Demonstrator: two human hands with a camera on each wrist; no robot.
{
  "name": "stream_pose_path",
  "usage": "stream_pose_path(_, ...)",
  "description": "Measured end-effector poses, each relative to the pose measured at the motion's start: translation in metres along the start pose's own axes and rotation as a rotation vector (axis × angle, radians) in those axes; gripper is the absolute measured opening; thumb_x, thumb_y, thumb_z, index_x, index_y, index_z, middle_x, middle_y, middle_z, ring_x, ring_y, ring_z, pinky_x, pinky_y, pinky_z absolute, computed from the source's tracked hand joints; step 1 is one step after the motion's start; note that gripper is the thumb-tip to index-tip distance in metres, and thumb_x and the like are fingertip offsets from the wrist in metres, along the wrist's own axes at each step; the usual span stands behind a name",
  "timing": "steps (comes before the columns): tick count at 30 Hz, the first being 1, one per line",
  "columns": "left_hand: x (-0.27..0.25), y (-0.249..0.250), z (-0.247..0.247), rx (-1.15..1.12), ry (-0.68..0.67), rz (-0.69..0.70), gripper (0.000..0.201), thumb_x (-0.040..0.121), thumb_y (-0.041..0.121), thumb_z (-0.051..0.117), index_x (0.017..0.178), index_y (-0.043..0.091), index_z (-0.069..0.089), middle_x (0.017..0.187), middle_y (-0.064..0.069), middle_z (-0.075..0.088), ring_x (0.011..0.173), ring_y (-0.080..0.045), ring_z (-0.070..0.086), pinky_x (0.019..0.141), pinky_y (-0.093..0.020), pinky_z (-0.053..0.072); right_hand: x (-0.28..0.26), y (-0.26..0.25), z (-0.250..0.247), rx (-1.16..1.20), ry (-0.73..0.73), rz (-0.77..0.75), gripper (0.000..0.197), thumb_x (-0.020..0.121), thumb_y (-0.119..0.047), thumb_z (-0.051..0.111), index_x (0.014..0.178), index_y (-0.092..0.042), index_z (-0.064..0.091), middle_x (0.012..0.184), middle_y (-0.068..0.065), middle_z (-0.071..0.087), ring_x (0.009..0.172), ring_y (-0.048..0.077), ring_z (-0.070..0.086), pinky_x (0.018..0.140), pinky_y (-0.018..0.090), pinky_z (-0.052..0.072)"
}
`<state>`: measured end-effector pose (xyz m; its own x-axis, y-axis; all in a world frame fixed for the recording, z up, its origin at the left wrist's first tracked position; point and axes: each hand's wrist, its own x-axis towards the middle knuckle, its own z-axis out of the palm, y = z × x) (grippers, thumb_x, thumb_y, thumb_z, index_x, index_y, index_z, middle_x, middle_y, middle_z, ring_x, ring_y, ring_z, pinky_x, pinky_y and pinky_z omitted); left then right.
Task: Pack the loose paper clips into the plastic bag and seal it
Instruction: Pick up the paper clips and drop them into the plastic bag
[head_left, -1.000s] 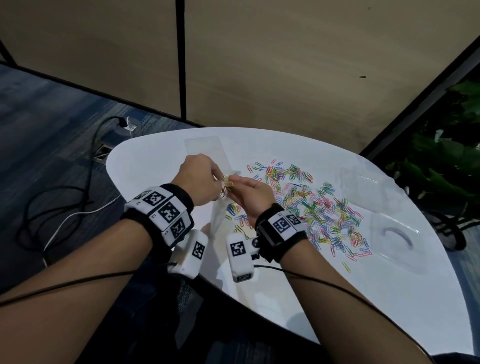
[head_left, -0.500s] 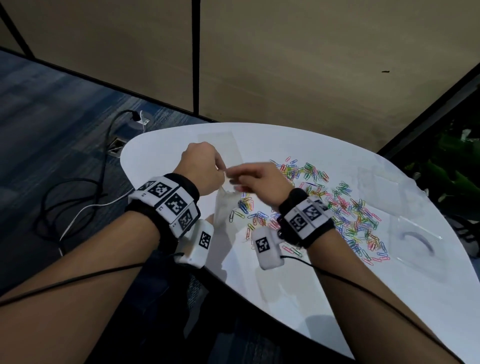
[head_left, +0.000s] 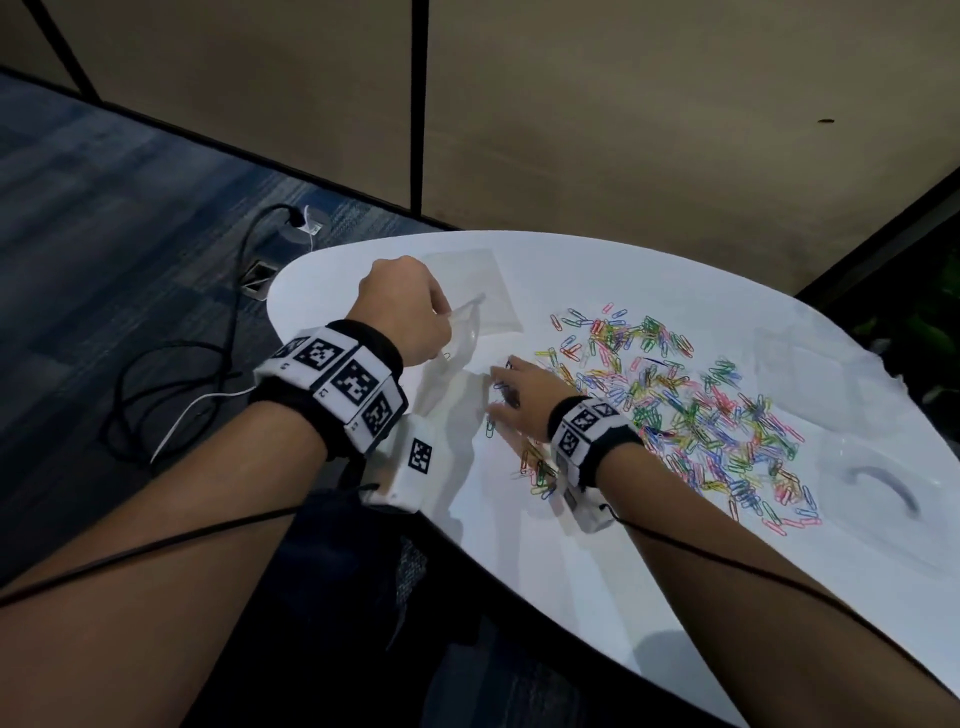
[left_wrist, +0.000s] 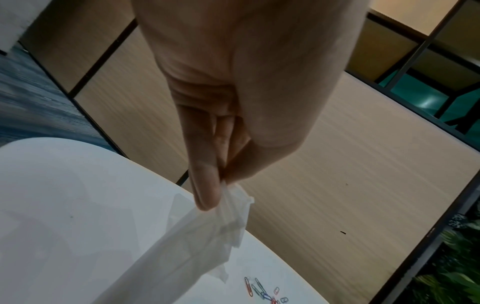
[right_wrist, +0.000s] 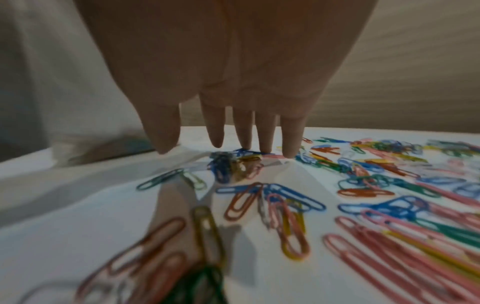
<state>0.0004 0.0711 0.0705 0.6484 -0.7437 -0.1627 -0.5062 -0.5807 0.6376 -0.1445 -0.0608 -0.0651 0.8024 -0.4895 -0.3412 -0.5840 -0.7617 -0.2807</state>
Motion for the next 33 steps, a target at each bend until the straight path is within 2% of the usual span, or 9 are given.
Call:
stream_pose_path(5,-0.001,0.002,0.002,-0.006,-0.012,0.006,0.023,0.084,0.002,0.059,0.093,0.011,0.078,0.089,-0.010,0.076,0.085,-0.025,0.075,0.085,-0.037,0.062,-0.009,0.002,0.028,-0.278,0.121,-0.053,0.013,0.078,-0.007,0.068,0.088,-0.013,0.061,0.083,0.004,0.050,0.070,0.026,0.054,0.056,0.031,0.045)
stream_pose_path(9,-0.005,0.007,0.007,0.012,-0.052,0.017,0.022,0.085,0.003,0.059,0.092,0.012,0.078,0.091,-0.009,0.076,0.087,-0.026,0.075,0.086,-0.037,0.062,-0.009,0.015,0.021,-0.216,0.165,0.053,0.015,0.078,-0.004,0.070,0.091,-0.012,0.074,0.091,0.007,0.068,0.078,0.024,0.065,0.071,0.029,0.056)
stream_pose_path(11,-0.006,0.008,0.009,0.012,-0.067,0.020,0.021,0.085,0.003,0.059,0.092,0.013,0.077,0.095,-0.010,0.076,0.090,-0.028,0.074,0.087,-0.038,0.061,-0.015,0.023,0.007,0.081,0.222,0.224,0.016,0.084,-0.006,0.067,0.095,-0.013,0.077,0.096,0.006,0.073,0.083,0.021,0.069,0.080,0.030,0.058)
stream_pose_path(15,-0.009,0.013,0.012,0.027,-0.088,0.022,0.024,0.086,0.002,0.056,0.093,0.012,0.076,0.082,-0.005,0.071,0.090,-0.025,0.074,0.089,-0.035,0.060,-0.038,0.035,-0.024,0.803,0.311,0.503,0.015,0.079,-0.004,0.075,0.094,-0.009,0.077,0.089,0.008,0.076,0.075,0.019,0.074,0.078,0.031,0.060)
stream_pose_path(18,-0.010,0.018,0.016,0.046,-0.106,0.035,0.024,0.086,0.002,0.056,0.094,0.013,0.077,0.075,-0.003,0.066,0.091,-0.025,0.074,0.090,-0.035,0.059,-0.054,0.020,-0.054,1.394,0.346,0.448,0.019,0.080,0.007,0.072,0.098,0.004,0.071,0.088,0.020,0.072,0.072,0.024,0.073,0.079,0.031,0.061)
stream_pose_path(22,-0.012,0.022,0.022,0.055,-0.125,0.064,0.023,0.086,0.003,0.059,0.095,0.013,0.077,0.069,0.000,0.064,0.090,-0.024,0.074,0.090,-0.033,0.059,-0.060,-0.017,-0.084,1.681,0.278,0.299,0.021,0.082,0.009,0.067,0.103,0.011,0.066,0.085,0.020,0.071,0.075,0.023,0.071,0.078,0.027,0.060)
stream_pose_path(25,-0.013,0.023,0.024,0.021,-0.134,0.076,0.017,0.085,0.006,0.064,0.092,0.013,0.077,0.075,-0.005,0.073,0.081,-0.021,0.076,0.085,-0.032,0.061,-0.052,-0.041,-0.081,1.635,0.146,0.298,0.012,0.084,0.007,0.065,0.094,0.014,0.067,0.082,0.020,0.069,0.076,0.022,0.070,0.078,0.025,0.060)
stream_pose_path(29,-0.011,0.021,0.023,-0.013,-0.118,0.091,0.018,0.081,0.006,0.065,0.091,0.012,0.078,0.089,-0.013,0.075,0.089,-0.027,0.074,0.087,-0.037,0.061,-0.039,-0.055,-0.067,1.439,0.107,0.345,0.019,0.075,0.008,0.064,0.092,0.015,0.068,0.095,0.032,0.066,0.084,0.022,0.064,0.097,0.035,0.052)
stream_pose_path(33,-0.010,0.019,0.023,-0.022,-0.122,0.083,0.018,0.079,0.007,0.065,0.091,0.012,0.078,0.088,-0.012,0.073,0.090,-0.027,0.074,0.085,-0.037,0.062,-0.032,-0.062,-0.060,1.066,0.271,0.306,0.009,0.071,-0.008,0.072,0.075,-0.014,0.078,0.080,0.013,0.075,0.077,0.027,0.072,0.080,0.039,0.060)
